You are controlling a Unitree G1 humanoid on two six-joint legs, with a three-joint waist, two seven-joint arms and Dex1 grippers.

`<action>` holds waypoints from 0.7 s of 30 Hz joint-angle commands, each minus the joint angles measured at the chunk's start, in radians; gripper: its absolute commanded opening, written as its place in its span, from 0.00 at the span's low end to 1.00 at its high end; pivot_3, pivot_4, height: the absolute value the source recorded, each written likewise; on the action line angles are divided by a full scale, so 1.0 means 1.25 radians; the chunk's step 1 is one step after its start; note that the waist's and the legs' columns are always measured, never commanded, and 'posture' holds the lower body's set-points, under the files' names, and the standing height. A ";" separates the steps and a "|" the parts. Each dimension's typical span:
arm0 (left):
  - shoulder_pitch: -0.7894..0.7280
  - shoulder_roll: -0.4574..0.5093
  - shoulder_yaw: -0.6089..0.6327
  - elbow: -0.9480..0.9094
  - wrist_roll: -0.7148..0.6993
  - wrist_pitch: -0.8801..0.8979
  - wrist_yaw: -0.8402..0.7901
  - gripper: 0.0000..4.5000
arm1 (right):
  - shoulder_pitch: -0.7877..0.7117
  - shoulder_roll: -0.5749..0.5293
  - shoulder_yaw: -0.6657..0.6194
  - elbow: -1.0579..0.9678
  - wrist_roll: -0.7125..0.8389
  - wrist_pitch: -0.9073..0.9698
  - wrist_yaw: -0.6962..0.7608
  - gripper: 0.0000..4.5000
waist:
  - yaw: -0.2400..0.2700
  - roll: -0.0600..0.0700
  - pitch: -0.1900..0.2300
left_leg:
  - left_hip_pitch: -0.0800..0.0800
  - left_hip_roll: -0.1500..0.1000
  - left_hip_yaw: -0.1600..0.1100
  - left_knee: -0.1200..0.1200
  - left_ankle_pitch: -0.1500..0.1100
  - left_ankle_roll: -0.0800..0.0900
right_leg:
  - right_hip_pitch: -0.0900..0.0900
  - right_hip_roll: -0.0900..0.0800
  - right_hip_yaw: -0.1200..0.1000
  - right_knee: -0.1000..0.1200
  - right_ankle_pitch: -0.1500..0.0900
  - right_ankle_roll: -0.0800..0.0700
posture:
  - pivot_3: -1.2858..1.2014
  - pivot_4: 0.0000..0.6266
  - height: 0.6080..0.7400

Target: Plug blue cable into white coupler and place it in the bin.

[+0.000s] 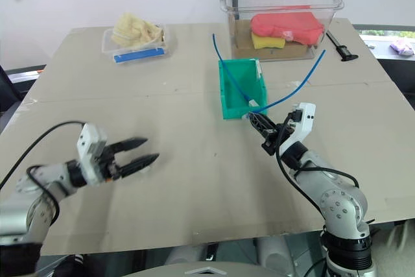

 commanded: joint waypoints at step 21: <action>0.059 -0.073 -0.063 0.149 0.138 -0.285 0.043 0.16 | 0.009 -0.032 -0.035 -0.040 0.016 0.001 0.025 0.00 | 0.008 0.000 0.000 | 0.001 0.000 0.002 0.000 0.000 0.000 | 0.000 0.000 0.001 0.000 0.000 0.000 | 0.52 0.24 1.00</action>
